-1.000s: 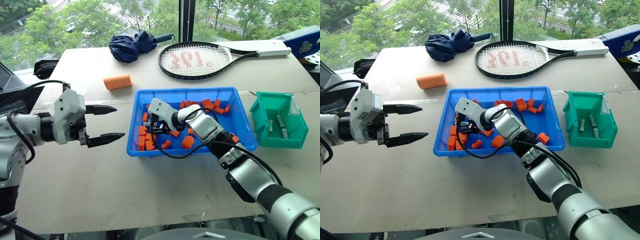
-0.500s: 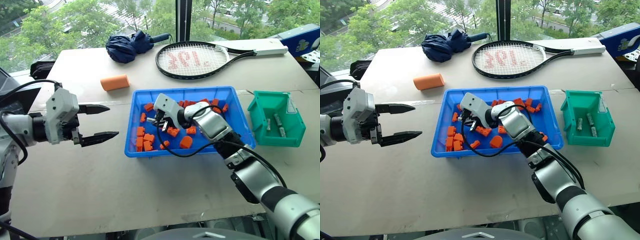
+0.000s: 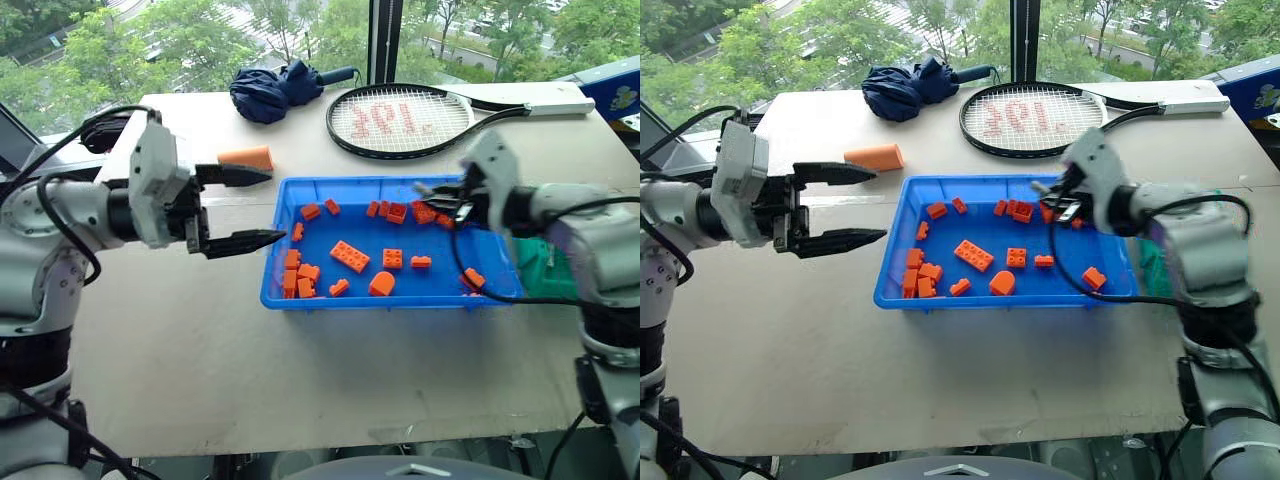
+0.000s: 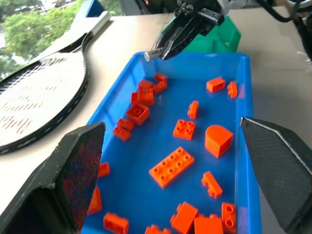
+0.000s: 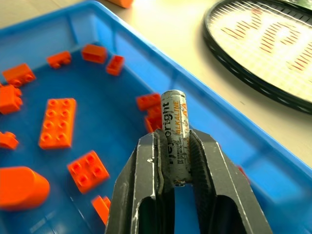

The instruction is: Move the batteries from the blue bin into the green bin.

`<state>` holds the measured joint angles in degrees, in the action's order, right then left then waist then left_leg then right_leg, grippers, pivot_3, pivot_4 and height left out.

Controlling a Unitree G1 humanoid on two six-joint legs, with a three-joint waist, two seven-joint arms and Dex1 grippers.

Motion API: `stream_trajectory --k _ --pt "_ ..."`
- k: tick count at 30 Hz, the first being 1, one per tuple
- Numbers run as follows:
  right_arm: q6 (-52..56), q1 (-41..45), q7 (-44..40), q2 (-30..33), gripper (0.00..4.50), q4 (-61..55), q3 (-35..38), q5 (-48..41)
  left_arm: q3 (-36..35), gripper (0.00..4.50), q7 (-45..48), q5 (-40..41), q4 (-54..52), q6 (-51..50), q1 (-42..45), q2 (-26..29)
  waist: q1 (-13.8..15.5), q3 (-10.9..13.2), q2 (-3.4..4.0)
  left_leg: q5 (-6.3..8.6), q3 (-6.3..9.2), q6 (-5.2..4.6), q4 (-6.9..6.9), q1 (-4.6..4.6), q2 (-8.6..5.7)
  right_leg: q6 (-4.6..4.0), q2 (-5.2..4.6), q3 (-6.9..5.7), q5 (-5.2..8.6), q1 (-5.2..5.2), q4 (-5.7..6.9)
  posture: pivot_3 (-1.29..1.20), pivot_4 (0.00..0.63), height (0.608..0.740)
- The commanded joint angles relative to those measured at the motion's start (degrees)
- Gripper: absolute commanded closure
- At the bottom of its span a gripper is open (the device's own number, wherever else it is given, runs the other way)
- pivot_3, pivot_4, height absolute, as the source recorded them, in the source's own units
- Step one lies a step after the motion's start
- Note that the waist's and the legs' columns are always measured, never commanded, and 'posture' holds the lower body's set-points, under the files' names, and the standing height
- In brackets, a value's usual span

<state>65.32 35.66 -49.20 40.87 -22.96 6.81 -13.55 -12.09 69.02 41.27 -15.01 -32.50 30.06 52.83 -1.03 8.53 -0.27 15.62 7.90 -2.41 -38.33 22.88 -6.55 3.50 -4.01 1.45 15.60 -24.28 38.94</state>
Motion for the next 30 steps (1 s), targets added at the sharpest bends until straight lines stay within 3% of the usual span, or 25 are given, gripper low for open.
stream_trajectory --k 1,7,13,23,30 --pt "0.81 -5.55 -0.09 6.54 4.49 -1.85 9.22 -1.36 1.19 0.00 -0.73 2.61 0.22 -1.06 4.48 -2.25 0.20 0.00 0.00 0.00 0.00 0.00 0.00 0.00 0.00 0.00 0.00 -0.01 0.00 0.01 -0.01 0.00 0.150 0.740" --pt "1.17 -13.97 3.02 11.55 4.49 -0.21 17.29 -2.12 4.68 0.00 -0.63 2.67 3.56 -1.59 11.62 -7.01 0.08 0.00 0.00 -0.01 -0.20 -0.01 -0.05 -0.07 0.02 0.01 0.01 0.17 0.00 0.03 0.10 0.00 0.150 0.740" --pt "0.49 -17.03 7.90 11.82 4.49 0.79 17.95 -1.37 5.72 0.00 1.31 2.27 5.40 -0.76 13.85 -8.92 0.23 0.00 0.00 -0.01 -0.21 -0.01 -0.05 -0.08 0.03 0.01 0.01 0.18 0.00 0.02 0.10 0.00 0.150 0.740" --pt "-4.99 -23.05 9.52 11.94 0.03 1.92 22.19 -2.69 4.84 0.00 0.94 -2.72 7.39 2.29 8.43 -7.90 0.25 -0.01 0.02 -0.01 -0.20 -0.01 -0.06 -0.09 0.02 0.01 0.01 0.18 -0.01 0.04 0.08 0.00 0.150 0.740" --pt "-28.00 -40.49 -2.90 1.89 0.01 0.91 33.17 -10.82 -3.53 0.00 -2.90 -5.77 7.07 5.55 -9.40 -5.06 0.35 0.00 0.01 0.00 -0.16 -0.02 0.02 -0.11 0.08 0.01 0.05 0.15 0.00 0.08 -0.03 0.00 0.150 0.740"
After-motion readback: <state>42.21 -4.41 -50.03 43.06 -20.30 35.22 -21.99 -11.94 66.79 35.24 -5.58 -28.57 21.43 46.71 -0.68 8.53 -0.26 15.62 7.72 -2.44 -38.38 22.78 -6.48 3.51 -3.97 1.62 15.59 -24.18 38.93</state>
